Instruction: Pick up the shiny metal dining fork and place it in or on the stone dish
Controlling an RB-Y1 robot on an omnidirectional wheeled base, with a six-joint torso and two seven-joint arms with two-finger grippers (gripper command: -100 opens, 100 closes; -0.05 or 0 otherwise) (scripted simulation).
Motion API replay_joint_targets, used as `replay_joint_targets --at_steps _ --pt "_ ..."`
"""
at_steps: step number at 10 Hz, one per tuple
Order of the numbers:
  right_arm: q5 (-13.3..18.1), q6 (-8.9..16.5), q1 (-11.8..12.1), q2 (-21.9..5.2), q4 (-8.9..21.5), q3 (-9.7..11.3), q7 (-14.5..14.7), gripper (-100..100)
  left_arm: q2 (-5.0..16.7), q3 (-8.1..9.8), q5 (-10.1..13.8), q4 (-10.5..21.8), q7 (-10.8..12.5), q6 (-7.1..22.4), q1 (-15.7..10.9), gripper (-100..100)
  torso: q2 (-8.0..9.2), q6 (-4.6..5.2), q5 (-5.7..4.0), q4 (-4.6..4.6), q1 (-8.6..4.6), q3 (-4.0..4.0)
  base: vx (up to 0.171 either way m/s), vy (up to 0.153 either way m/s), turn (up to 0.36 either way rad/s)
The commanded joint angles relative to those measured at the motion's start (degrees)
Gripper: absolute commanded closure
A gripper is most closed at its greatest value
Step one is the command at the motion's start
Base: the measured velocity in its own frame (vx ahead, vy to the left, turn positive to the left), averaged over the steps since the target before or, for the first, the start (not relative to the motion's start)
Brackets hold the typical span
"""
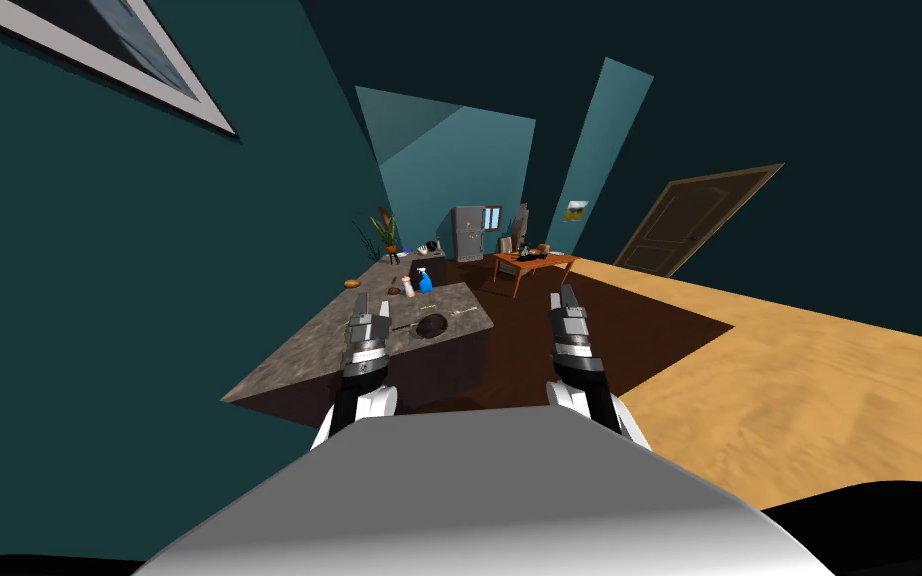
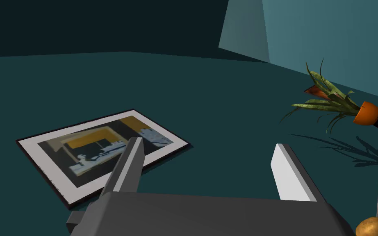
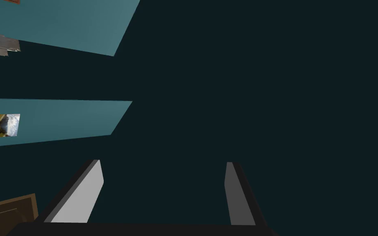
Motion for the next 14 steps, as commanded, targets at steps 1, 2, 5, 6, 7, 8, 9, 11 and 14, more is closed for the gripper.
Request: replay_joint_targets --at_steps 1,2,5,6,7,8,9,11,14 --pt "0.0 0.0 0.0 0.0 0.0 0.0 0.0 0 2.4 0.22 0.3 0.1 -0.1 0.7 -0.3 -100 0.00 0.00 0.00 0.00 0.00 0.00 -0.005 -0.006 -0.065" --pt "0.0 0.0 0.0 0.0 0.0 0.0 0.0 0 4.1 0.44 0.6 0.1 -0.2 1.4 -0.6 -100 0.01 0.01 0.00 0.00 0.00 0.01 -0.012 -0.012 -0.108" --pt "0.0 0.0 0.0 0.0 0.0 0.0 0.0 0 8.9 1.59 2.2 0.3 -0.8 5.0 -2.1 -100 0.05 0.02 -0.01 0.01 -0.06 0.03 -0.014 -0.022 -0.130" --pt "0.0 0.0 0.0 0.0 0.0 0.0 0.0 0 10.2 2.12 3.0 0.3 -1.0 6.7 -2.8 -100 0.05 0.01 -0.02 0.01 -0.08 0.03 -0.015 -0.031 -0.203" --pt "0.0 0.0 0.0 0.0 0.0 0.0 0.0 0 11.4 2.73 3.8 0.4 -1.2 8.3 -3.5 -100 0.05 0.03 -0.02 0.01 -0.10 0.03 -0.026 -0.040 -0.225" --pt "0.0 0.0 0.0 0.0 0.0 0.0 0.0 0 11.4 2.73 3.8 0.4 -1.2 8.6 -3.5 -100 0.09 0.02 -0.03 0.02 -0.13 0.05 -0.019 -0.025 -0.071" --pt "0.0 0.0 0.0 0.0 0.0 0.0 0.0 0 12.5 3.41 4.7 0.4 -1.5 10.7 -4.2 -100 0.08 -0.01 -0.02 0.02 -0.09 0.05 -0.011 -0.024 -0.109" --pt "0.0 0.0 0.0 0.0 0.0 0.0 0.0 0 13.5 4.16 5.6 0.4 -1.7 13.1 -5.0 -100 0.04 0.03 -0.03 0.01 -0.13 0.03 -0.008 -0.034 -0.194" --pt "0.0 0.0 0.0 0.0 0.0 0.0 0.0 0 15.3 5.86 7.8 0.5 -2.2 18.4 -6.5 -100 0.03 0.02 -0.03 0.01 -0.15 0.02 -0.007 -0.036 -0.187"
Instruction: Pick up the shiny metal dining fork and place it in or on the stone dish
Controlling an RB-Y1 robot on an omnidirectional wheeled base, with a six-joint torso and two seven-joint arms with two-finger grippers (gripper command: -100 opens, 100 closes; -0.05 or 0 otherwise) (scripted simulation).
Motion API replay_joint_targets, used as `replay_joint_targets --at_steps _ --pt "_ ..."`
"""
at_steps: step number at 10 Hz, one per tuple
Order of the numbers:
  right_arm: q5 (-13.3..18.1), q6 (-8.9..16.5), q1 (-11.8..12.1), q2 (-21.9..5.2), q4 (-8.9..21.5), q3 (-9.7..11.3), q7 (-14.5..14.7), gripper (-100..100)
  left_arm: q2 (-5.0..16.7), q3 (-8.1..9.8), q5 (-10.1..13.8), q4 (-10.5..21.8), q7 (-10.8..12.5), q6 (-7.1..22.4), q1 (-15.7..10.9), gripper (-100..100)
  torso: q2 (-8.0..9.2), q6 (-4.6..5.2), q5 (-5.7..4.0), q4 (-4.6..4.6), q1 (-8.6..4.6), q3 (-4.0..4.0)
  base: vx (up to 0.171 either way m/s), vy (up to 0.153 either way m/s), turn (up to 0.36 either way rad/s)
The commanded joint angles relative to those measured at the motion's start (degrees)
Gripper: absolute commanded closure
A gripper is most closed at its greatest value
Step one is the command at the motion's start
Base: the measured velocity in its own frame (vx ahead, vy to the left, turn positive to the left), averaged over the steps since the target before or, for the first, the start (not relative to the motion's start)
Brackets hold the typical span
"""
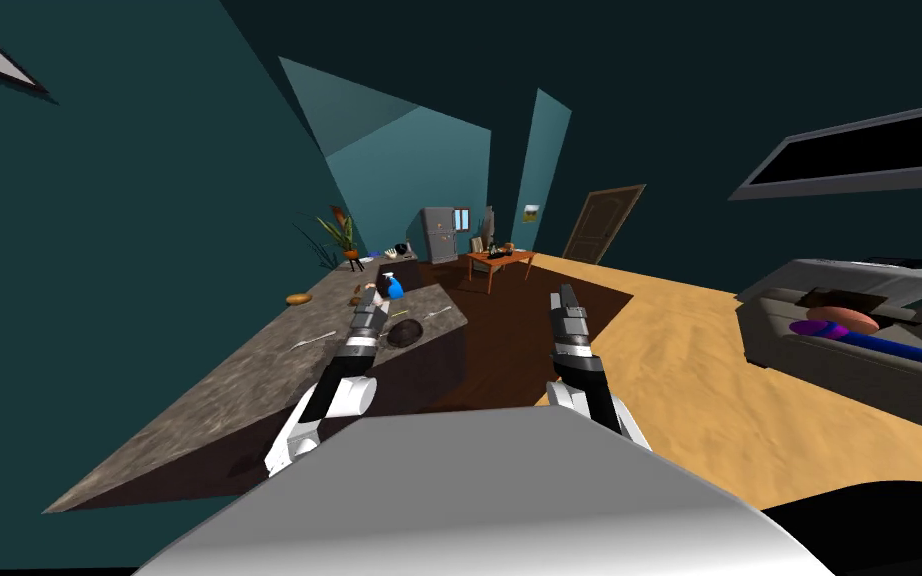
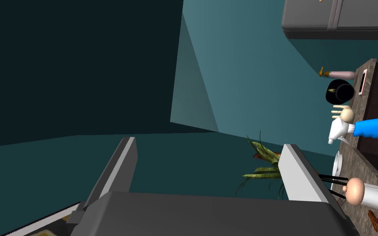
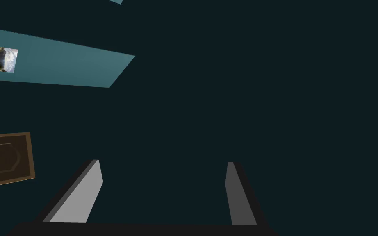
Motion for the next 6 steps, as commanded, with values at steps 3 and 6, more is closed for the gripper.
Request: replay_joint_targets --at_steps 3,6 --pt "0.0 0.0 0.0 0.0 0.0 0.0 0.0 0 2.1 2.22 2.6 0.4 -0.4 6.0 -1.7 -100 -0.01 0.00 0.01 0.00 0.02 0.00 -0.002 -0.037 -0.156" --pt "0.0 0.0 0.0 0.0 0.0 0.0 0.0 0 2.9 3.29 3.8 0.5 -0.6 10.3 -2.4 -100 -0.03 0.03 0.00 -0.01 0.01 -0.02 0.005 -0.028 -0.138"
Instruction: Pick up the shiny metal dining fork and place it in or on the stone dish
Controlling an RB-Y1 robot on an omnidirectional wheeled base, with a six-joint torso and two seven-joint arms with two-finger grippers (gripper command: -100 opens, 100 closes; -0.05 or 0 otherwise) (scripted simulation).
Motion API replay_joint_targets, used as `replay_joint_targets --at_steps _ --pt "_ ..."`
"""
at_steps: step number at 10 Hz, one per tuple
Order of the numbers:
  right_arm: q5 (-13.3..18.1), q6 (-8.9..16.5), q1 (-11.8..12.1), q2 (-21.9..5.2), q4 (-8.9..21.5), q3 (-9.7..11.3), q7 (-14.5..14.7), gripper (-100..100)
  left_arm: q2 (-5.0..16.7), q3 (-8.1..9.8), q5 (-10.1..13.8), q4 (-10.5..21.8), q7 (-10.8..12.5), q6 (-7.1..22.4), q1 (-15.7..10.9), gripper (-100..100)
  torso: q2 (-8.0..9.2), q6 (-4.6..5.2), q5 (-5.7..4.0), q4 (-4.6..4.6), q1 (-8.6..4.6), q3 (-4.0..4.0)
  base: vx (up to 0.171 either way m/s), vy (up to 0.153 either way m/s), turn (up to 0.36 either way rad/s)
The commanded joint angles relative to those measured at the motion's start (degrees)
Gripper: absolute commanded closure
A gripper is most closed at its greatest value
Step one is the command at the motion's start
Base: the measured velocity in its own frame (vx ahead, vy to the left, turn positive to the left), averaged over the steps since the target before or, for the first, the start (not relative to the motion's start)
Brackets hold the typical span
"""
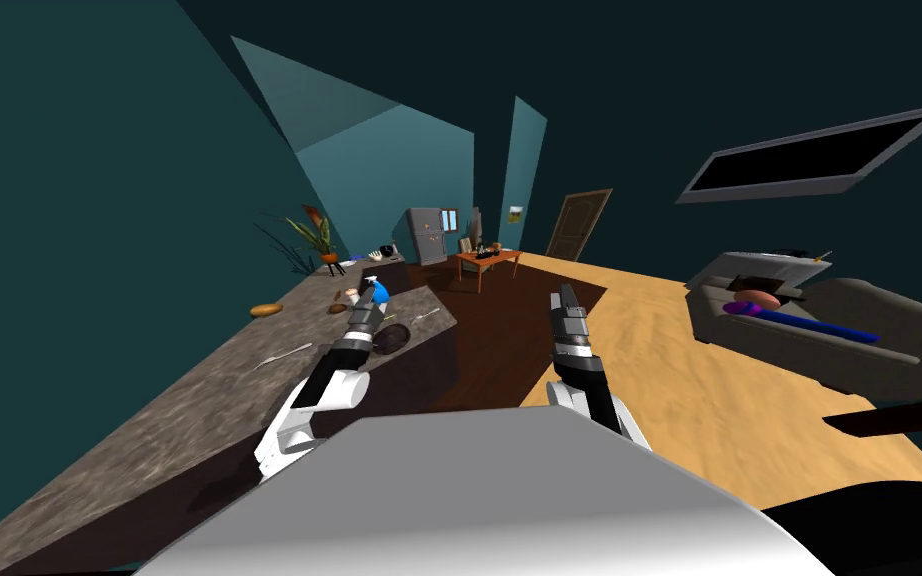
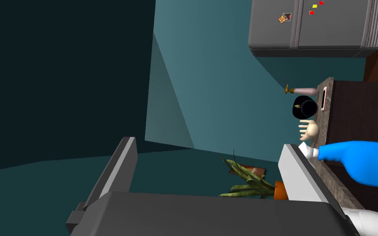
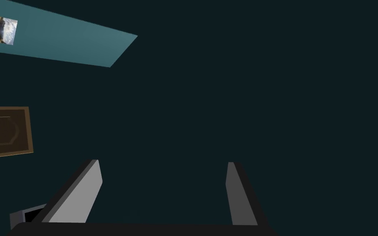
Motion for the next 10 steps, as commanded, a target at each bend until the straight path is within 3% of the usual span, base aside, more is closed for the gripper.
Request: replay_joint_targets --at_steps 1,4,5,7,8,10 --pt "0.0 0.0 0.0 0.0 0.0 0.0 0.0 0 0.9 1.18 1.3 0.4 -0.3 2.9 -0.8 -100 0.00 0.00 0.00 0.00 0.00 0.00 0.016 -0.036 -0.183" --pt "0.0 0.0 0.0 0.0 0.0 0.0 0.0 0 1.8 2.37 2.6 0.6 -0.4 7.9 -1.4 -100 -0.03 0.03 -0.01 -0.01 -0.08 -0.02 0.015 -0.037 -0.136" --pt "0.0 0.0 0.0 0.0 0.0 0.0 0.0 0 2.6 3.62 3.9 0.8 -0.5 9.4 -1.9 -100 -0.03 0.00 -0.01 -0.01 -0.03 -0.02 0.026 -0.034 -0.189" --pt "0.0 0.0 0.0 0.0 0.0 0.0 0.0 0 2.6 3.62 3.9 0.8 -0.5 11.8 -1.9 -100 -0.05 -0.01 0.00 -0.01 -0.01 -0.03 0.017 -0.018 -0.047" --pt "0.0 0.0 0.0 0.0 0.0 0.0 0.0 0 3.4 4.92 5.1 1.1 -0.5 13.8 -2.4 -100 -0.01 -0.02 0.01 -0.01 0.05 -0.01 0.023 -0.027 -0.205" --pt "0.0 0.0 0.0 0.0 0.0 0.0 0.0 0 3.4 4.92 5.1 1.1 -0.5 15.8 -2.4 -100 -0.04 -0.02 0.01 -0.01 0.04 -0.03 0.019 -0.012 -0.044"
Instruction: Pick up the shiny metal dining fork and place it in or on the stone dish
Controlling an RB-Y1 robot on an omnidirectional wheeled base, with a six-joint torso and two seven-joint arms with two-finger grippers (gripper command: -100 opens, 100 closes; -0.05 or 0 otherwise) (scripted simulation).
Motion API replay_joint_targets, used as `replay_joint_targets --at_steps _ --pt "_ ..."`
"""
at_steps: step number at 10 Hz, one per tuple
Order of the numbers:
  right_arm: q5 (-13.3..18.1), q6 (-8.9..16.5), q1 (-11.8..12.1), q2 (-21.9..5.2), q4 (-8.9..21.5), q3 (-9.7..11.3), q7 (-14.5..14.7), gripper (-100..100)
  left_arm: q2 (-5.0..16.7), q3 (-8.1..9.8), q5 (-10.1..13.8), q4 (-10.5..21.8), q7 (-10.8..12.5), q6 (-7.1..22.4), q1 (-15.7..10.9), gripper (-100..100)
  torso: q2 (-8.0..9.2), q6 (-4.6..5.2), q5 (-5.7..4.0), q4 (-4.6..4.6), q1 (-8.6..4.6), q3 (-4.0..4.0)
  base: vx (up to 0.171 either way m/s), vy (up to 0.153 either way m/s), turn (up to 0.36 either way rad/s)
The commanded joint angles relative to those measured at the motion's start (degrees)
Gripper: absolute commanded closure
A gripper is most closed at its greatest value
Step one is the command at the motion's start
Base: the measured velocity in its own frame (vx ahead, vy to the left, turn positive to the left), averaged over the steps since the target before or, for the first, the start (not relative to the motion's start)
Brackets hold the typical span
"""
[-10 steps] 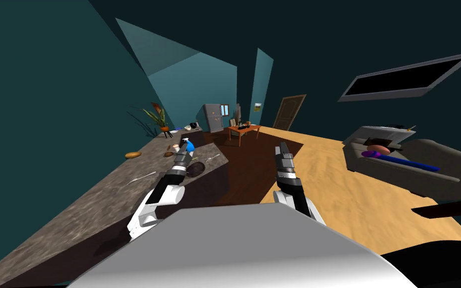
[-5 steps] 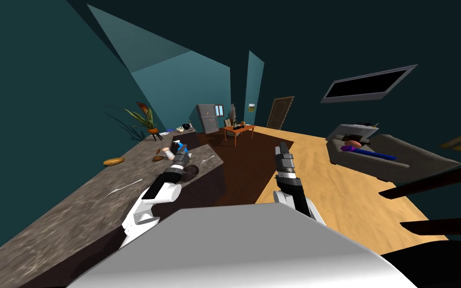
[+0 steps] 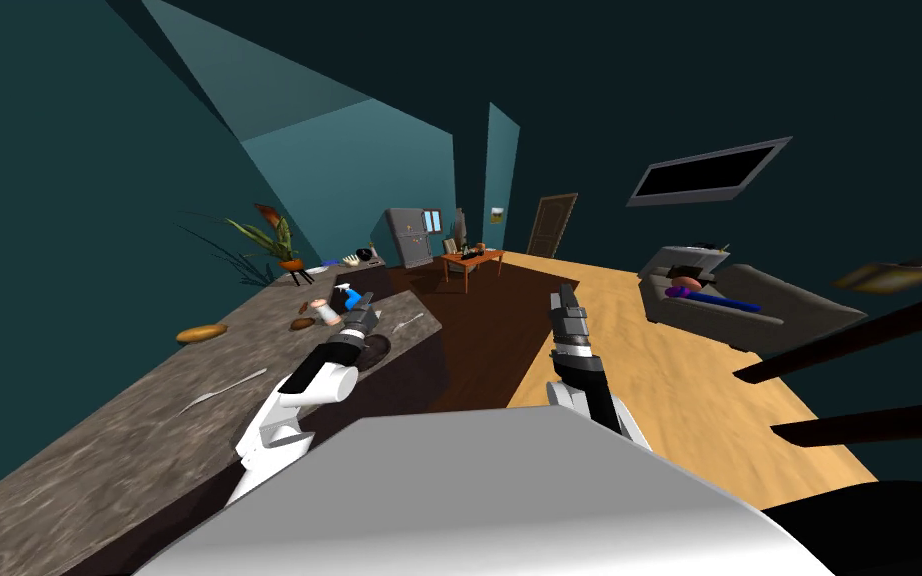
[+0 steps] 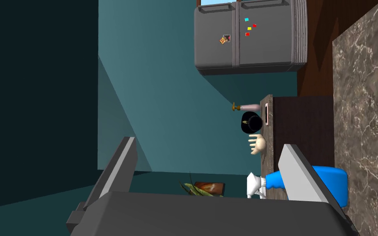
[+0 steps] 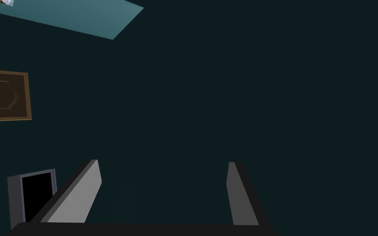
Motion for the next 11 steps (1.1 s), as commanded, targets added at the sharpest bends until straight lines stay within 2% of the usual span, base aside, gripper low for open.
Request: replay_joint_targets --at_steps 1,2,3,5,6,8,9,11 --pt "0.0 0.0 0.0 0.0 0.0 0.0 0.0 0 0.7 1.35 1.2 0.5 -0.1 2.9 -0.7 -100 0.00 0.00 0.00 0.00 0.00 0.00 0.032 -0.028 -0.174" --pt "0.0 0.0 0.0 0.0 0.0 0.0 0.0 0 0.7 1.35 1.2 0.5 -0.1 4.5 -0.7 -100 -0.05 0.04 -0.01 -0.01 -0.06 -0.03 0.036 -0.027 -0.108" --pt "0.0 0.0 0.0 0.0 0.0 0.0 0.0 0 1.4 2.75 2.4 0.9 0.0 6.3 -1.0 -100 -0.07 0.01 -0.02 -0.02 -0.06 -0.04 0.042 -0.035 -0.159" --pt "0.0 0.0 0.0 0.0 0.0 0.0 0.0 0 1.4 2.75 2.4 0.9 0.0 9.0 -1.0 -100 -0.09 0.01 -0.02 -0.02 -0.07 -0.05 0.029 -0.022 -0.051" --pt "0.0 0.0 0.0 0.0 0.0 0.0 0.0 0 2.0 4.19 3.7 1.3 0.1 11.0 -1.1 -100 -0.02 -0.01 -0.01 -0.01 -0.03 -0.02 0.035 -0.027 -0.194" --pt "0.0 0.0 0.0 0.0 0.0 0.0 0.0 0 2.0 4.19 3.7 1.3 0.1 13.3 -1.1 -100 -0.08 -0.01 -0.01 -0.02 -0.03 -0.04 0.032 -0.011 -0.028" --pt "0.0 0.0 0.0 0.0 0.0 0.0 0.0 0 2.6 5.66 4.9 1.7 0.3 15.4 -1.2 -100 -0.02 -0.01 0.00 -0.01 0.00 -0.02 0.044 -0.028 -0.157" --pt "0.0 0.0 0.0 0.0 0.0 0.0 0.0 0 2.6 5.66 4.9 1.7 0.3 17.6 -1.2 -100 -0.09 -0.01 -0.01 -0.02 -0.05 -0.05 0.032 -0.015 -0.045"
